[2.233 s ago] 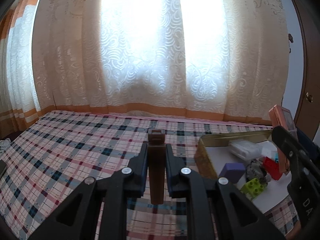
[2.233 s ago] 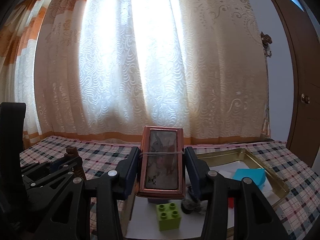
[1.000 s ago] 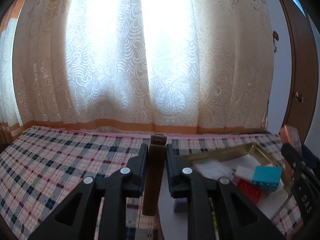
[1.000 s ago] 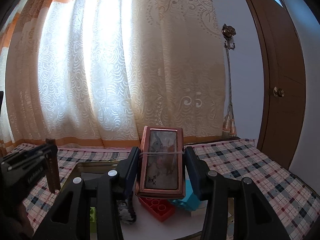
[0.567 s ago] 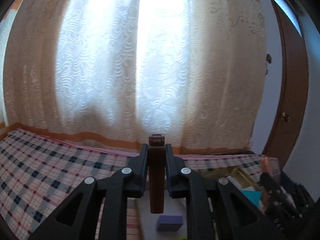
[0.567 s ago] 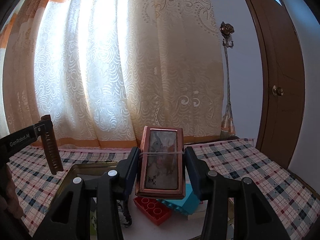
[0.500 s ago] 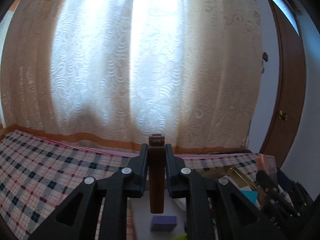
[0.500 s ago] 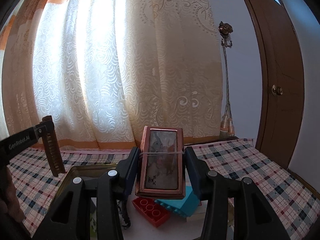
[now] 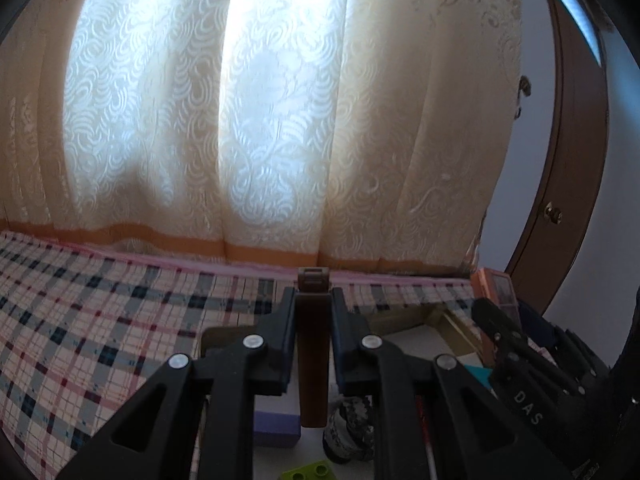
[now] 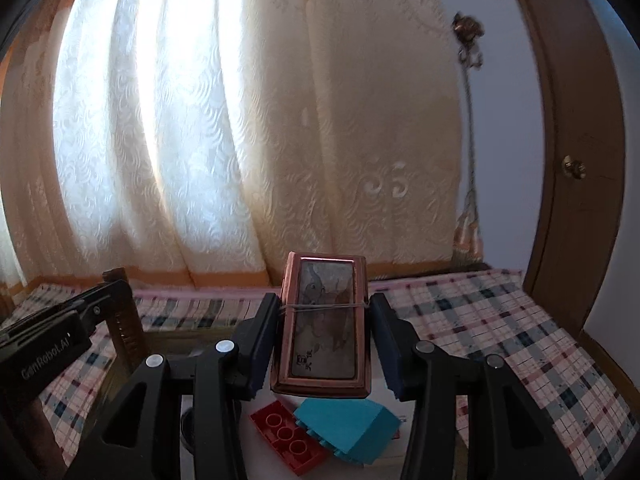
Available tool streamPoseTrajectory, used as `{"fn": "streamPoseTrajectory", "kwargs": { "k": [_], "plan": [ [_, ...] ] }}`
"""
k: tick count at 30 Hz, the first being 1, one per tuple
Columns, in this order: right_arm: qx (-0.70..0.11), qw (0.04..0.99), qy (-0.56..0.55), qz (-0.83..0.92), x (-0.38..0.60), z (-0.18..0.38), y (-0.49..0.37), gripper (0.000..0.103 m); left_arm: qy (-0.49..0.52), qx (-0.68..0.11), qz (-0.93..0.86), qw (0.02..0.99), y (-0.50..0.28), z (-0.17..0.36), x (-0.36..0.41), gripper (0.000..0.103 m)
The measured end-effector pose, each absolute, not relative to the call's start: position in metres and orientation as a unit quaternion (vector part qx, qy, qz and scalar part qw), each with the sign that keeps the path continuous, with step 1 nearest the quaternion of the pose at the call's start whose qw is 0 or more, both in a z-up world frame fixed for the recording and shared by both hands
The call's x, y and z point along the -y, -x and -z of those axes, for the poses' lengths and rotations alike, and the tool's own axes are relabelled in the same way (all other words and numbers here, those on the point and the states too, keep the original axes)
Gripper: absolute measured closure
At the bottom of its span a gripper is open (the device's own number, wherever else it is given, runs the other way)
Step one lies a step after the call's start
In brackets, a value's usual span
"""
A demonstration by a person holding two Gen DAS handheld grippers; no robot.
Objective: Organize rigid objects
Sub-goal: 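Lower the frame and bar into the tray and open both tools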
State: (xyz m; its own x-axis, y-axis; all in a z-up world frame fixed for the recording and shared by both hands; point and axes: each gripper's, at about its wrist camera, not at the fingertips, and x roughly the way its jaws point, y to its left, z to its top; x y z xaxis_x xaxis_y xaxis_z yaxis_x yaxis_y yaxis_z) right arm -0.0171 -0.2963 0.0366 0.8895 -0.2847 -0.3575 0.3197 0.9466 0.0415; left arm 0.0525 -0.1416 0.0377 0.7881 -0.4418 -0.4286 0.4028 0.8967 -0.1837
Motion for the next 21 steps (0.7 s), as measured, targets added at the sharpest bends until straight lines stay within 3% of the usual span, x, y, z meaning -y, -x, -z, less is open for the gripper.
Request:
{"fn": "streamPoseTrajectory", "kwargs": {
  "k": [21],
  "plan": [
    [-0.353, 0.927, -0.031, 0.125, 0.294, -0.005, -0.061, 0.054, -0.009, -0.352, 0.198, 0.915, -0.076, -0.006, 0.167, 0.089]
  ]
}}
